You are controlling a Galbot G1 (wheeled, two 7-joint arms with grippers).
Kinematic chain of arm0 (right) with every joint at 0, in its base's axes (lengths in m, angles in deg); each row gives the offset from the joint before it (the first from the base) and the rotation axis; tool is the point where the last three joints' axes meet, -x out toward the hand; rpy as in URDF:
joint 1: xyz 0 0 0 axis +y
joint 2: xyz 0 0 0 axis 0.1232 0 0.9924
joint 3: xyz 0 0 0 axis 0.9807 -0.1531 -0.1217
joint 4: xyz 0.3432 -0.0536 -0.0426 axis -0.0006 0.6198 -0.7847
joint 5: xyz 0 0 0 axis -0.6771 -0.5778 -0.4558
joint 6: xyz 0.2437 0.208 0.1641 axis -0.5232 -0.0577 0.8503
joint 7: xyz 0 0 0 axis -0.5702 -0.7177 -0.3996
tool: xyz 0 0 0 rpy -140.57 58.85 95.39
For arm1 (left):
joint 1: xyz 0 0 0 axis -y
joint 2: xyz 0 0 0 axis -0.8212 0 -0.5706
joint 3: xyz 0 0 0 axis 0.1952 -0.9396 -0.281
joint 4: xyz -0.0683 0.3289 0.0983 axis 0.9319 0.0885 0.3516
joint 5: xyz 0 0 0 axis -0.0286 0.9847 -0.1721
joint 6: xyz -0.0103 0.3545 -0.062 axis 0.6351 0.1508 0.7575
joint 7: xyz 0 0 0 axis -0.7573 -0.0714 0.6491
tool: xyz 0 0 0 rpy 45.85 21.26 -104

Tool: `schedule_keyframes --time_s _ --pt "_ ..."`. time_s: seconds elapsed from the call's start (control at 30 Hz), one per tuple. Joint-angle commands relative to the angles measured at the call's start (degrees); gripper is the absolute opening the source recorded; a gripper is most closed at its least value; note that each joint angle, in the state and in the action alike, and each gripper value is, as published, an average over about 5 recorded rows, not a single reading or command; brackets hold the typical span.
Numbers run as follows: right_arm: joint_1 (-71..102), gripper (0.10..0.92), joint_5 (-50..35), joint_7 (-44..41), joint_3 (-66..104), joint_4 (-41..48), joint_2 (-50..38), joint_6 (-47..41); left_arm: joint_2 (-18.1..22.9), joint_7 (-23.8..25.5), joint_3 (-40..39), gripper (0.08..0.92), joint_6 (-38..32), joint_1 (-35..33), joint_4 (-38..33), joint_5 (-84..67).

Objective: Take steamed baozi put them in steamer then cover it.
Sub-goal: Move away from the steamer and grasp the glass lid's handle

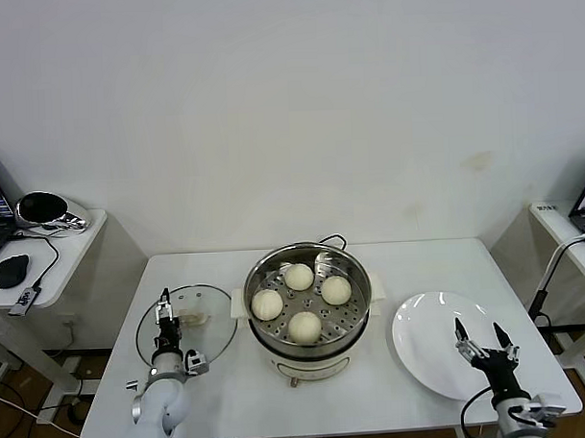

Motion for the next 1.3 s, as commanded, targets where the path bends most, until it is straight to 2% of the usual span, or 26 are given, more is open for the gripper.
schedule_keyframes --time_s 0.03,0.77,0.87,1.3 --pt "-0.2 0.823 0.2 0.0 0.0 0.5 0.0 0.0 0.5 -0.5 -0.5 0.823 2.0 2.6 1.9 -1.2" --pt "-0.4 0.823 1.0 -0.2 -0.3 1.7 0.6 0.7 1.3 -0.8 -1.1 0.817 1.5 3.8 4.8 -2.4" --pt "-0.4 0.823 1.2 -0.3 -0.3 1.8 0.4 0.7 1.3 -0.9 -1.1 0.766 1.1 3.5 5.1 -2.3" --pt "-0.2 0.823 1.7 -0.2 -0.1 1.8 0.4 1.0 1.4 -1.2 -1.2 0.389 -0.3 3.3 5.9 -2.1"
